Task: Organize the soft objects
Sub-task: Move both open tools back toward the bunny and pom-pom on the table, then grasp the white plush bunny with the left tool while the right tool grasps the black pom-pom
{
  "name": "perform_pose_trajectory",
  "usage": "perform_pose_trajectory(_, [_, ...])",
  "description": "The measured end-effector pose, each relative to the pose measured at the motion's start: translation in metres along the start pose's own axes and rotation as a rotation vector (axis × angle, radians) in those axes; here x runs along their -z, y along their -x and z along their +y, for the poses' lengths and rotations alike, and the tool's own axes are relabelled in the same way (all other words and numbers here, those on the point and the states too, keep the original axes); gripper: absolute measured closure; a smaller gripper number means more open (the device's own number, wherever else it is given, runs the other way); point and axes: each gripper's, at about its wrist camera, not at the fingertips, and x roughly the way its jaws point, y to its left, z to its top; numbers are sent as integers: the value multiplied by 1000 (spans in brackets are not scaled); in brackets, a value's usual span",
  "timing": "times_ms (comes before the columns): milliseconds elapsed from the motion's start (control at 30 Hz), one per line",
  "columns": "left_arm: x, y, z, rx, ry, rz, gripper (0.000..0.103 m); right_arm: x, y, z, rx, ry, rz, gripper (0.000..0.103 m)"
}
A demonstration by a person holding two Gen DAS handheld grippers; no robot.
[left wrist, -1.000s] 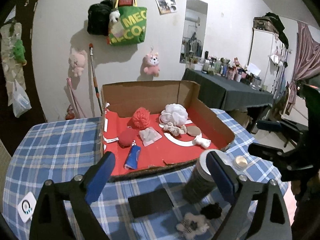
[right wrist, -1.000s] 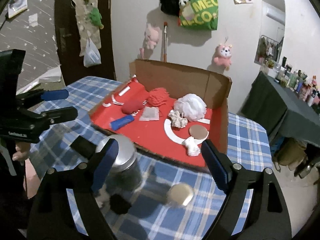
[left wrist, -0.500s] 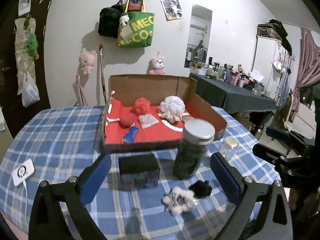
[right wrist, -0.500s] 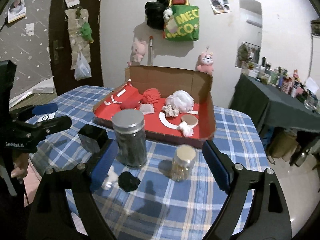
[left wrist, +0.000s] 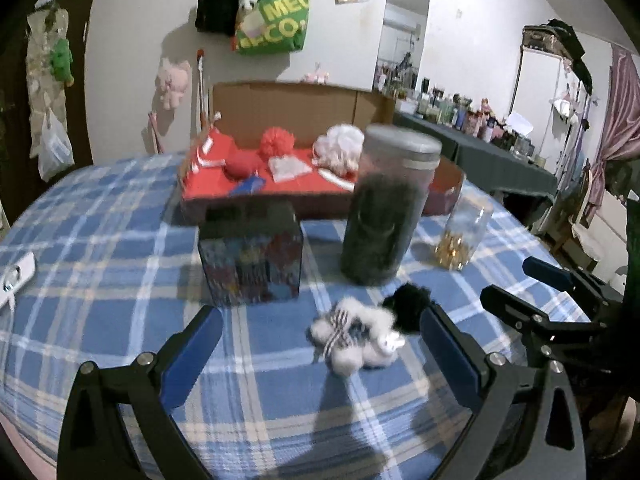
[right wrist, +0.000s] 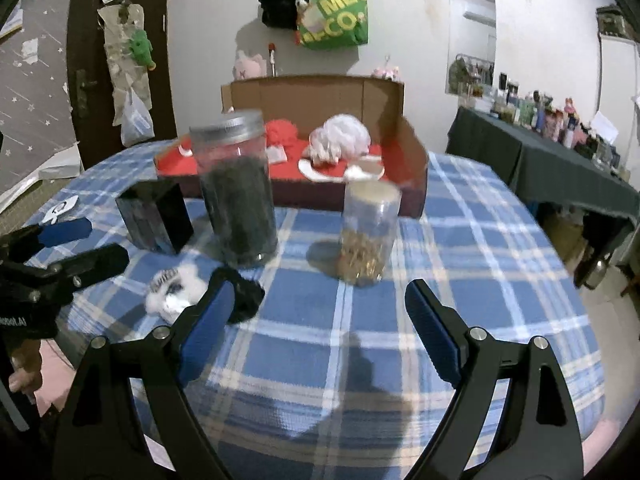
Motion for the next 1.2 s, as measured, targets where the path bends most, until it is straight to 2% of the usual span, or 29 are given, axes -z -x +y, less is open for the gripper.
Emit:
perform_pose_trajectory(333, [9, -30, -8, 30, -29, 123, 2, 9, -18, -8, 15, -14, 48, 15])
perform_pose_trajectory(533, [7, -50, -17, 9, -72, 199, 2, 11, -23, -18, 29, -25, 63, 15])
perform_pose_trajectory(767, [7, -54, -11, -22, -74, 214, 2, 11, -28, -25, 9, -37, 76, 15])
perform_pose_trajectory(967, [6, -48, 11, -52, -54, 205, 2, 7, -33, -16, -36, -21, 75, 15])
perform_pose_trajectory(1100, [6, -44, 16, -23, -65, 197, 2, 3, -37, -8, -113, -18, 78, 15])
perform_pose_trajectory(1200, [4, -45, 15, -1, -80, 200, 8, 0, -40, -1, -186, -9, 89, 15])
